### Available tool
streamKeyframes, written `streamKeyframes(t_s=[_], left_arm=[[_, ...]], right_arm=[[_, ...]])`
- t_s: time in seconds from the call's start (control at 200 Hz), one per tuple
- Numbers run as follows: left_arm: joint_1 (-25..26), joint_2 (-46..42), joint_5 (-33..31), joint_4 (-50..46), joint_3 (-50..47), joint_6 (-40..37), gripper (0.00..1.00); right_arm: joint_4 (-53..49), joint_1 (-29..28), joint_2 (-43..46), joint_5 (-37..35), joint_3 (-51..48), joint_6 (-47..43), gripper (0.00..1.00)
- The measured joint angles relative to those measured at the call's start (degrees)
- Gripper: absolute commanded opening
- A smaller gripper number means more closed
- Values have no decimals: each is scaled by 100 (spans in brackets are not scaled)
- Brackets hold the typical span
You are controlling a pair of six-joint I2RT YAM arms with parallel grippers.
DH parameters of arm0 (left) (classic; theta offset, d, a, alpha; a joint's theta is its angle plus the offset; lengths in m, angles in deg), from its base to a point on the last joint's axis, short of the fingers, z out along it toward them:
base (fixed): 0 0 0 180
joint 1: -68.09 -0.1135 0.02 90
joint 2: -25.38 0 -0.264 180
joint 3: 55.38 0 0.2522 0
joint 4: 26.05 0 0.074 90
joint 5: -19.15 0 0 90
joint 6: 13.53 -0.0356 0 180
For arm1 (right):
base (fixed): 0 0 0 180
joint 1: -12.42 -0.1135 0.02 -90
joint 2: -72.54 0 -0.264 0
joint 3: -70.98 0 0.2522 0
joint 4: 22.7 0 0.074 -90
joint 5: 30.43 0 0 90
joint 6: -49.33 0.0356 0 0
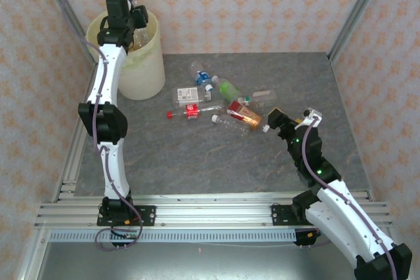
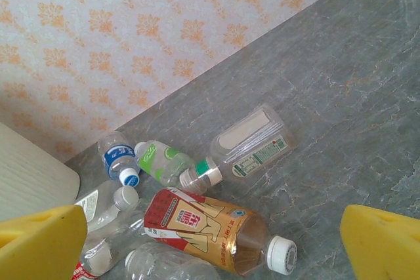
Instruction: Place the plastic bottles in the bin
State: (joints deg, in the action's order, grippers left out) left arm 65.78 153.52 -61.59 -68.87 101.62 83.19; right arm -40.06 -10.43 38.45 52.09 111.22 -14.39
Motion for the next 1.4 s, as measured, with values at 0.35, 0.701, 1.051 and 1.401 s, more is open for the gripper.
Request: streamKeyframes(t_s=[0.35, 0.701, 1.051, 1.401], left_arm=[[11, 17, 693, -330, 116, -87, 76], [11, 17, 833, -448, 116, -37, 91], [11, 11, 831, -459, 116, 719, 100], [234, -774, 833, -761, -249, 1462, 100]], right_arm=[[-7, 0, 0, 0, 0, -4, 99], [-7, 2, 0, 0, 0, 0, 99], [-13, 0, -343, 389, 0, -116, 99], [-282, 0, -1685, 1786, 380, -522, 99]])
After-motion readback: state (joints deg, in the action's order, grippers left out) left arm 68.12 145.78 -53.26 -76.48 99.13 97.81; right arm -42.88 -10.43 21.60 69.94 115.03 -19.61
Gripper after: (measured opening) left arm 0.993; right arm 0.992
